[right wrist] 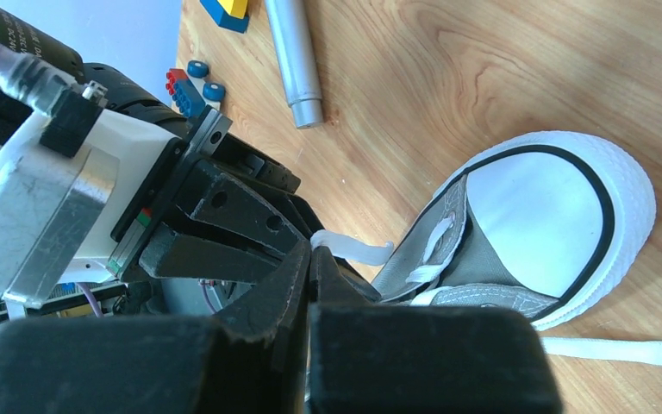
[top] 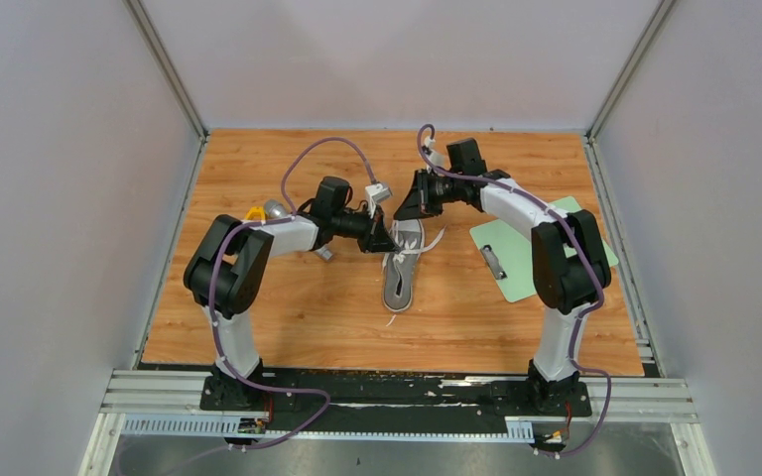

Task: Tie the shoes
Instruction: Wrap the shoelace around the shoelace.

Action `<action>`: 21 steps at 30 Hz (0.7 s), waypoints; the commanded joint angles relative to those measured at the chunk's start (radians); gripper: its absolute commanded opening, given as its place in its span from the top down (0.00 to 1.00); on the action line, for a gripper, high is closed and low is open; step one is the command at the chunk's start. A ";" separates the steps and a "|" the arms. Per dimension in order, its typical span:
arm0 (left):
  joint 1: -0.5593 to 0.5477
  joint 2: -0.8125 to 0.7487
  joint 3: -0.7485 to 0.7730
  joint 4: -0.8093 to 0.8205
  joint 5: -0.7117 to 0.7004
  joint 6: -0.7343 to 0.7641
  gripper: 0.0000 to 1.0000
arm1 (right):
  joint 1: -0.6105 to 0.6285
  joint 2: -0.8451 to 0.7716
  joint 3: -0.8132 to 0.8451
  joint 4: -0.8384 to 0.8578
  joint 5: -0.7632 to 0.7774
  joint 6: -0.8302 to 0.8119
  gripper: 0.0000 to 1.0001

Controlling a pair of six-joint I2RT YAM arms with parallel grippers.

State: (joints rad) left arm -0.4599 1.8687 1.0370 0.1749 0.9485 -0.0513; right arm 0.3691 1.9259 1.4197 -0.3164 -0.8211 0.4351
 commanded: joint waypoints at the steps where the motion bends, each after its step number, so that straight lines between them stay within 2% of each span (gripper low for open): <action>1: 0.016 0.021 0.019 0.076 0.018 -0.114 0.95 | -0.010 -0.057 -0.008 0.050 -0.021 -0.018 1.00; 2: 0.016 0.020 0.020 0.082 0.016 -0.123 0.87 | -0.010 -0.057 -0.012 0.050 -0.021 -0.018 1.00; 4: 0.017 0.021 0.019 0.098 0.018 -0.145 0.82 | -0.009 -0.060 -0.017 0.049 -0.023 -0.018 1.00; 10: 0.017 0.028 0.019 0.090 -0.011 -0.165 0.84 | -0.011 -0.062 -0.010 0.049 -0.025 -0.016 1.00; 11: 0.017 0.028 0.020 0.082 -0.019 -0.157 0.75 | -0.011 -0.063 -0.008 0.049 -0.029 -0.016 1.00; 13: 0.017 0.019 0.023 0.048 -0.037 -0.131 0.64 | -0.012 -0.066 -0.004 0.049 -0.041 -0.021 1.00; 15: 0.033 -0.005 0.034 -0.034 -0.024 -0.095 0.57 | -0.012 -0.075 -0.004 0.050 -0.042 -0.027 1.00; 19: 0.086 -0.098 0.054 -0.239 0.009 0.049 0.47 | -0.016 -0.087 -0.022 0.048 -0.044 -0.034 1.00; 21: 0.107 -0.146 0.041 -0.268 -0.012 0.104 0.44 | -0.018 -0.087 -0.031 0.049 -0.047 -0.031 1.00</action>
State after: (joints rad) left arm -0.4007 1.8595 1.0542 0.0647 0.9371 -0.0994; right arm 0.3630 1.9041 1.4017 -0.3092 -0.8436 0.4175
